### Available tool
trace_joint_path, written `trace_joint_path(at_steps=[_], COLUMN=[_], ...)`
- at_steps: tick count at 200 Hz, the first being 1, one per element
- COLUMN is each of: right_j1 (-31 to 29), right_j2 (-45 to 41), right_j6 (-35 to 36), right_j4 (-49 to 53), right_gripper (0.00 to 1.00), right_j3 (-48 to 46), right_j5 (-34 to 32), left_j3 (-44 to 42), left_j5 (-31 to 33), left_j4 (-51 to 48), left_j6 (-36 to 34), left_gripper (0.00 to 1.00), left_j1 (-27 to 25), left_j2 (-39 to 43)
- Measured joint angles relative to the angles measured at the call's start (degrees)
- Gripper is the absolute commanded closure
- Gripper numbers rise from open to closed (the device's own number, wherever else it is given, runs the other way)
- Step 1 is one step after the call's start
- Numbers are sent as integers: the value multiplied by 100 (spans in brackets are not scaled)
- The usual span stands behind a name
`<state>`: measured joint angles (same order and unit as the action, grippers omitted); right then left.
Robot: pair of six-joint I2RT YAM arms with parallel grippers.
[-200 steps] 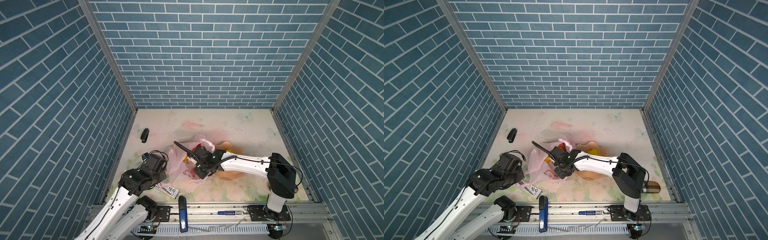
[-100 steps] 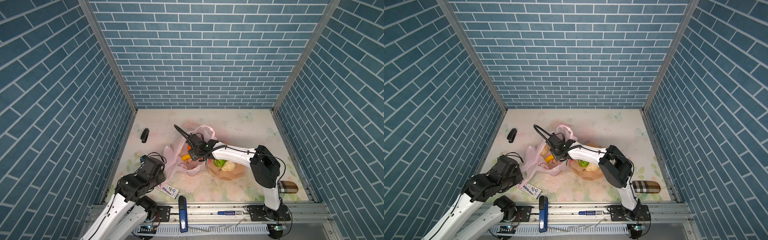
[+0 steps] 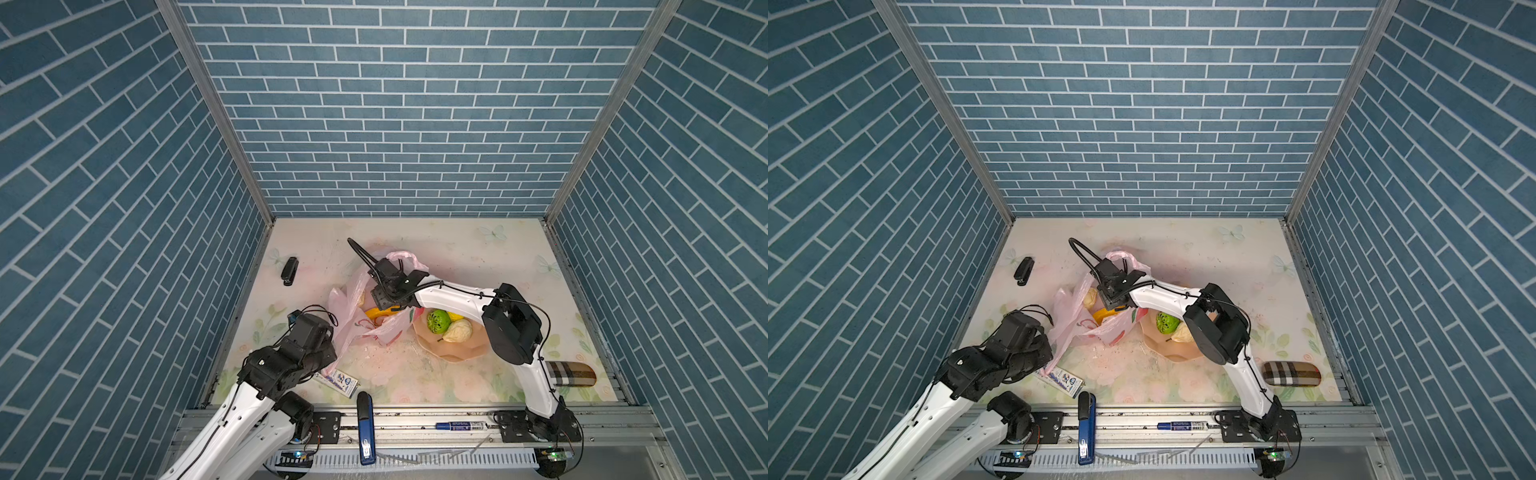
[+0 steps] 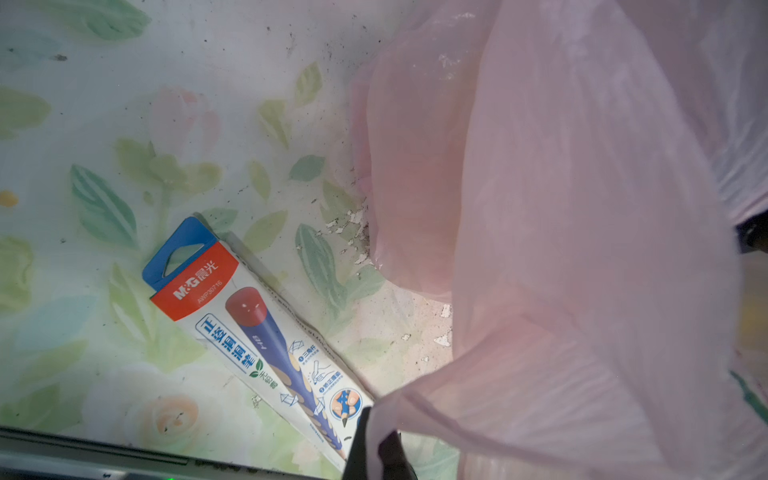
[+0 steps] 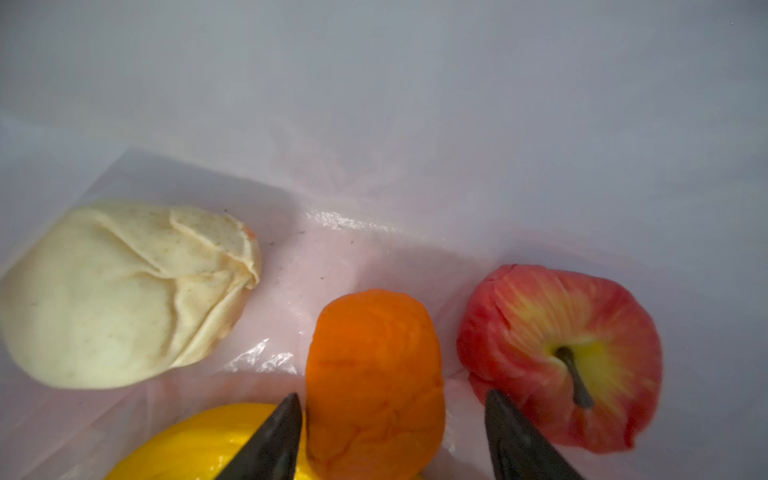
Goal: Take the fake fruits out of the plastic bag
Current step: 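Lower the right gripper onto the orange fruit and close on it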
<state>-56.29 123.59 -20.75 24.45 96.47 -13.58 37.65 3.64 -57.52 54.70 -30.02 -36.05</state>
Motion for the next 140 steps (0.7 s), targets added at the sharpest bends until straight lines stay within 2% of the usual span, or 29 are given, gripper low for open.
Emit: trace_joint_path(at_steps=[32,74,107,140], right_j1=[96,164,201,221], right_j2=[208,439,533,544], right_j6=[0,2,-2,-42], right_j4=[11,22,20,-15], right_gripper=[31,38,48,63], right_j3=[160,173,175,186], right_j5=[98,251,341,385], left_j3=[0,-9,-9,-9], left_j5=[-17,-13,-4,33], left_j4=[101,131,131,131], left_j6=[-13,-9,-9,-9], left_gripper=[99,99,99,99], left_j1=[0,0,0,0], left_j2=[-13,-13,-13,-13])
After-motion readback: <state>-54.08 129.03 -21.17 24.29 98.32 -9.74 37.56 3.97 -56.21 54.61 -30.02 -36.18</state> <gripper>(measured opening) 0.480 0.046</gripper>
